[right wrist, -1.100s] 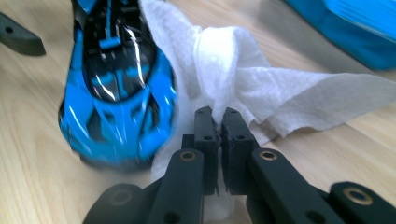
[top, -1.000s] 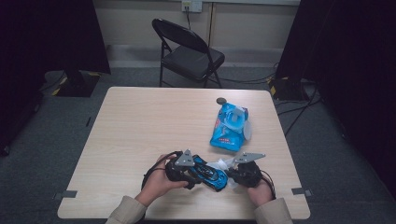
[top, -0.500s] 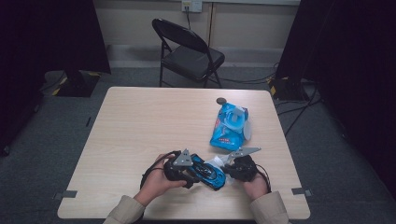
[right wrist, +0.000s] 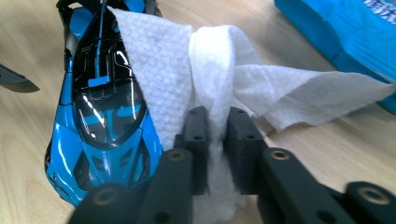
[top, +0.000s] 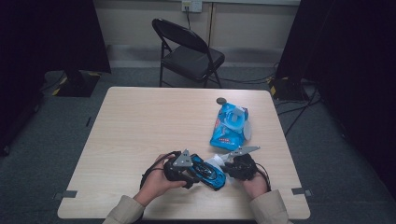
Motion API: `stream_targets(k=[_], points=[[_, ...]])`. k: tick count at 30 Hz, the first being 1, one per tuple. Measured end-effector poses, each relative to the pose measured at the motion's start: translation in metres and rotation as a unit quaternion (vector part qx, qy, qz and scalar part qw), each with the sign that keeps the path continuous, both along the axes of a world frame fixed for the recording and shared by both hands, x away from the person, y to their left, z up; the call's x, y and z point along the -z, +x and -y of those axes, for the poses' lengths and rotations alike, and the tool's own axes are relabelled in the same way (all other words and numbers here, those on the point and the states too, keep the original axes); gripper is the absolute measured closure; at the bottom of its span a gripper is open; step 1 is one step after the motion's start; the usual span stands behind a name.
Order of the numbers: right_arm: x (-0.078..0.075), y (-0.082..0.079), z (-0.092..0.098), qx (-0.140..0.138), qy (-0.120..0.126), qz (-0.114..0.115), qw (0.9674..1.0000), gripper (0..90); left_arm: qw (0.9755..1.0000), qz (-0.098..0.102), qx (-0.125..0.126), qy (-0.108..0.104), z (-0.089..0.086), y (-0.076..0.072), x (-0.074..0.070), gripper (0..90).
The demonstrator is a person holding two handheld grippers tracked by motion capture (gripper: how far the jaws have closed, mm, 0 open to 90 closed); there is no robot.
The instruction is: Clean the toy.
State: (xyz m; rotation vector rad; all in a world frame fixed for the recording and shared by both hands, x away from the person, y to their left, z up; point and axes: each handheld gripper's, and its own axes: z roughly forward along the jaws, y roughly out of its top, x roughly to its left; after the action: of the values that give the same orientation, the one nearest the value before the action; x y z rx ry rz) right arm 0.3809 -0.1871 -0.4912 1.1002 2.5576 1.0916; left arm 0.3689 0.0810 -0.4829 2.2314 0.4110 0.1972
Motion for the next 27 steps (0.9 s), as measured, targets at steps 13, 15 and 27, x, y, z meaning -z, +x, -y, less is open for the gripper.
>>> stream_targets(k=[13, 15, 27], points=[[-0.016, -0.003, 0.001, 0.016, 0.001, 0.017, 0.9997, 63.9, 1.0, -0.007, -0.002, 0.002, -0.002, 0.0, -0.001, 31.7], [-0.018, 0.002, 0.0, 0.027, 0.014, 0.025, 0.9992, 61.8, 1.0, -0.007, -0.002, 0.002, -0.002, 0.0, -0.001, 31.7], [0.001, 0.025, -0.009, 0.027, -0.011, 0.001, 0.9996, 64.5, 1.0, -0.01, 0.001, -0.002, -0.003, 0.001, 0.0, 32.7]])
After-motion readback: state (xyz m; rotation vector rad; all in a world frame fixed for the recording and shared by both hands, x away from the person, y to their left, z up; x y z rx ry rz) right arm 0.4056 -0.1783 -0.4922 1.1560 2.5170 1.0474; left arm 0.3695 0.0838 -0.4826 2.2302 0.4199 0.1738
